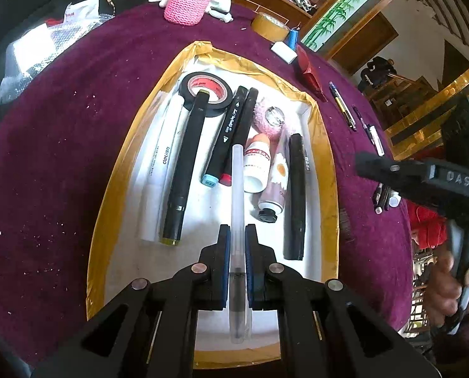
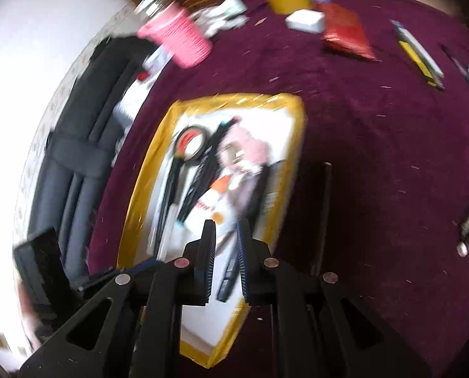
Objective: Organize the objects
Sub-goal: 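Lower the clear pen into the tray with the left tool while the right tool carries the black pen, then lower the black pen into the tray and open the right tool, then move both tools to the loose items and grasp a clear gel pen with the left tool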
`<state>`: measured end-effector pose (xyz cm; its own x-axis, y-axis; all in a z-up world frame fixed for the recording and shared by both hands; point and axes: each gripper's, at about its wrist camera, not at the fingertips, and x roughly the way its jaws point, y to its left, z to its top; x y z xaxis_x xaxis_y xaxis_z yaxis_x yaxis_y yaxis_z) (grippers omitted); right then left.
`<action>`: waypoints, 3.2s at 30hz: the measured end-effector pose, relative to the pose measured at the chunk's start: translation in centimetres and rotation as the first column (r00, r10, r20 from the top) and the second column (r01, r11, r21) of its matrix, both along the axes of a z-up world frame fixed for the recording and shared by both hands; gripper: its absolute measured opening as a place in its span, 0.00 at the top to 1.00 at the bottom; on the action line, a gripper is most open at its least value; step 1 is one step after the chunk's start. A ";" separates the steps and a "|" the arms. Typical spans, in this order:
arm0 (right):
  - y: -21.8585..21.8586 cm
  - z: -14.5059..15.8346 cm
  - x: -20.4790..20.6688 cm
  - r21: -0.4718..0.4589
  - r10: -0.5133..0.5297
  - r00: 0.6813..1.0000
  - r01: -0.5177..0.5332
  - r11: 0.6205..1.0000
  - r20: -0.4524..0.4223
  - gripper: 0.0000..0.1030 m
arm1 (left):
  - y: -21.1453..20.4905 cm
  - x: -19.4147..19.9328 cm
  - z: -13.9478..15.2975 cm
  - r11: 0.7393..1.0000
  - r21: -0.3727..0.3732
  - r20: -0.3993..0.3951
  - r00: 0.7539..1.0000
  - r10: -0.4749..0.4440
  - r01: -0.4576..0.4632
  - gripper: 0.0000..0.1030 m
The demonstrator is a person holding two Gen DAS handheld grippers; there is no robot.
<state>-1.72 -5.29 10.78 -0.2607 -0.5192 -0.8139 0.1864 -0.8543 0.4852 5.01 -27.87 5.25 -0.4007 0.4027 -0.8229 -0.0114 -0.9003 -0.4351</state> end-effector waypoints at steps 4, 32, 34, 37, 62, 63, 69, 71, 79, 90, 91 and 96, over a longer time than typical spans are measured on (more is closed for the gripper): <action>5.0 0.4 0.6 0.033 -0.127 0.992 0.127 0.991 0.006 0.87 | 0.3 -0.4 0.8 1.000 0.019 -0.018 1.000 -0.024 0.024 0.64; 7.7 -2.5 -0.1 0.153 -0.146 0.989 0.146 0.977 -0.013 0.94 | -3.0 0.4 3.4 0.991 0.091 -0.055 0.993 0.108 -0.103 0.57; 7.2 -1.3 0.7 0.113 -0.151 0.988 0.153 0.982 -0.027 0.94 | -2.9 0.2 3.3 0.990 0.098 -0.053 0.993 0.110 -0.104 0.57; 6.8 0.7 1.4 0.068 -0.152 0.986 0.157 0.985 -0.063 0.94 | -2.7 0.1 3.3 0.990 0.099 -0.057 0.992 0.109 -0.103 0.57; -7.7 -4.8 1.4 -0.191 0.173 0.954 -0.128 0.973 0.244 0.93 | -7.0 1.9 2.2 0.967 0.134 -0.031 0.975 0.220 -0.215 0.57; -8.4 -5.4 1.5 -0.166 0.180 0.950 -0.141 0.976 0.254 0.93 | -7.0 2.0 2.3 0.967 0.137 -0.034 0.975 0.221 -0.215 0.57; -10.3 -7.3 1.8 -0.065 0.172 0.937 -0.160 0.985 0.303 0.91 | -7.2 1.7 3.0 0.966 0.141 -0.043 0.974 0.224 -0.216 0.55; -10.3 -6.6 2.1 -0.049 0.177 0.946 -0.170 0.984 0.272 0.83 | -7.3 1.5 3.2 0.962 0.155 -0.048 0.971 0.236 -0.227 0.49; -5.4 -2.4 4.1 0.059 0.091 0.993 -0.095 0.994 0.078 0.57 | -3.8 0.4 4.7 0.974 0.152 -0.066 0.982 0.177 -0.165 0.49; 8.4 -0.1 3.8 0.089 -0.145 0.989 0.144 0.986 0.001 0.56 | 9.1 1.5 8.5 1.000 0.017 -0.092 0.996 0.007 -0.005 0.49; 9.5 -0.1 4.0 0.092 -0.162 0.987 0.162 0.982 -0.013 0.56 | 10.5 1.7 8.6 1.000 0.003 -0.087 0.996 -0.006 0.006 0.49; 18.3 0.1 5.3 0.128 -0.252 0.965 0.259 0.958 -0.069 0.55 | 16.9 2.5 8.4 0.997 -0.038 -0.051 0.996 -0.069 0.067 0.46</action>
<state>3.56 13.05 10.86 -0.4131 -0.3169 -0.8538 -0.0247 -0.9333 0.3583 7.47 -10.94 13.66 -0.4163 0.4004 -0.8163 -0.0947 -0.9120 -0.3991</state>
